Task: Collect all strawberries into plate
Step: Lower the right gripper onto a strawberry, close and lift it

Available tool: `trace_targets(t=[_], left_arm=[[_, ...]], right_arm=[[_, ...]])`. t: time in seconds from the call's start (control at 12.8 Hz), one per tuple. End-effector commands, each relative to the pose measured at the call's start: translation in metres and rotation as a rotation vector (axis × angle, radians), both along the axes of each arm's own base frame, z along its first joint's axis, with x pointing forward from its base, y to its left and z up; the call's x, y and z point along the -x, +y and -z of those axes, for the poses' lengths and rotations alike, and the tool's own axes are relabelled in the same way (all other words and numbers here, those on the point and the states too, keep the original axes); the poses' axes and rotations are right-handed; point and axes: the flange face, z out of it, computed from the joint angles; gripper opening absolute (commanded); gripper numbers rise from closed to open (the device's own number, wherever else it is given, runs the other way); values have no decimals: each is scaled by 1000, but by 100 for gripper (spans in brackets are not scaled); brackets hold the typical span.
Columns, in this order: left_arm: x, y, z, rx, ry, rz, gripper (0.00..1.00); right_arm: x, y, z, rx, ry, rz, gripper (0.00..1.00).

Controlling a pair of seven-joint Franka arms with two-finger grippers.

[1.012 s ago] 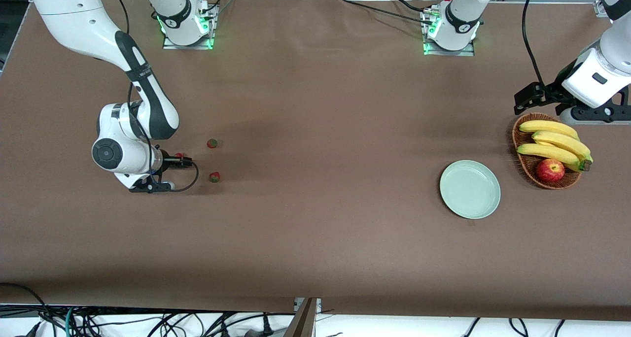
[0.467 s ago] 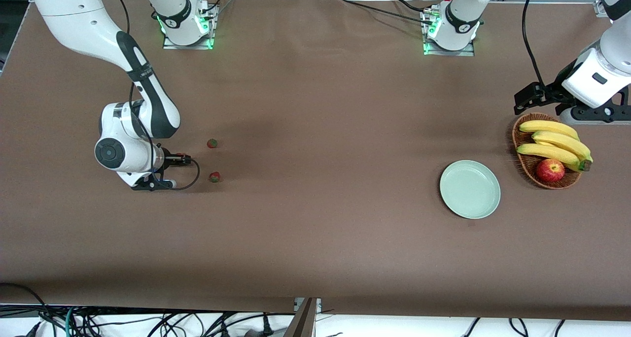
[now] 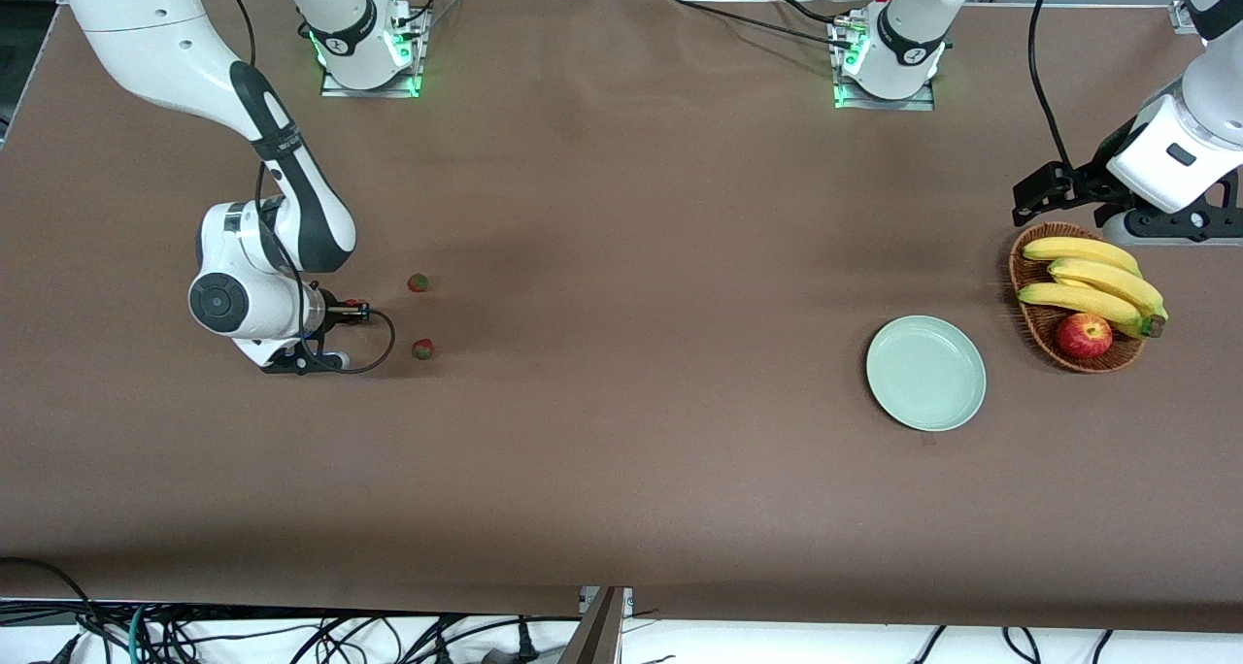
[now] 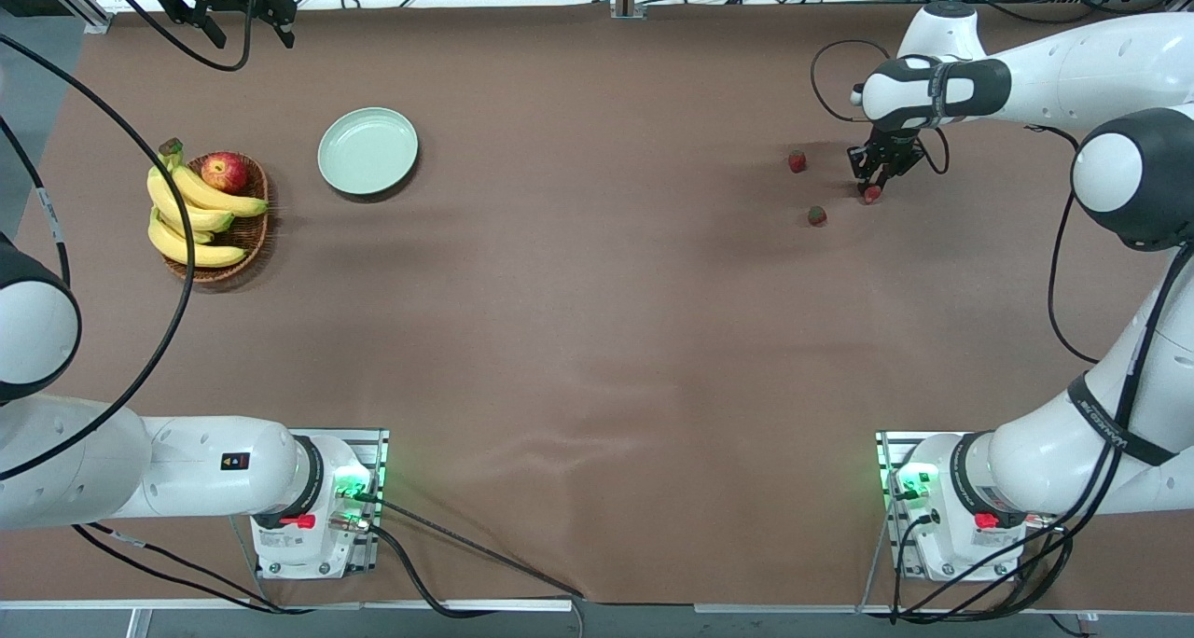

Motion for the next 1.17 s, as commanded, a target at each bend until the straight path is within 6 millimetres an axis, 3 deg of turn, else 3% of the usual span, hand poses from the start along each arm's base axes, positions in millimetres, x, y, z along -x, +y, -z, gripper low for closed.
trace_targets(t=[0.0, 0.16, 0.31, 0.39, 0.62, 0.86, 1.09], left_arm=[[6, -2, -7, 12, 1, -7, 100], [6, -2, -7, 12, 1, -7, 100], [6, -2, -7, 12, 1, -7, 100], [6, -2, -7, 12, 1, -7, 100], [6, -2, -7, 12, 1, -7, 100], [6, -2, -7, 12, 1, -7, 100], [6, -2, -8, 12, -1, -6, 100]], right_arm=[[-1, 9, -21, -5, -3, -17, 0], [-11, 49, -53, -31, 17, -43, 0], [-18, 101, -85, -37, 5, 28, 0], [-15, 132, -89, -40, -1, 81, 0], [-1, 239, -92, -61, -24, 266, 0], [18, 369, -83, -80, -72, 478, 0], [40, 462, -66, -203, -137, 648, 0]])
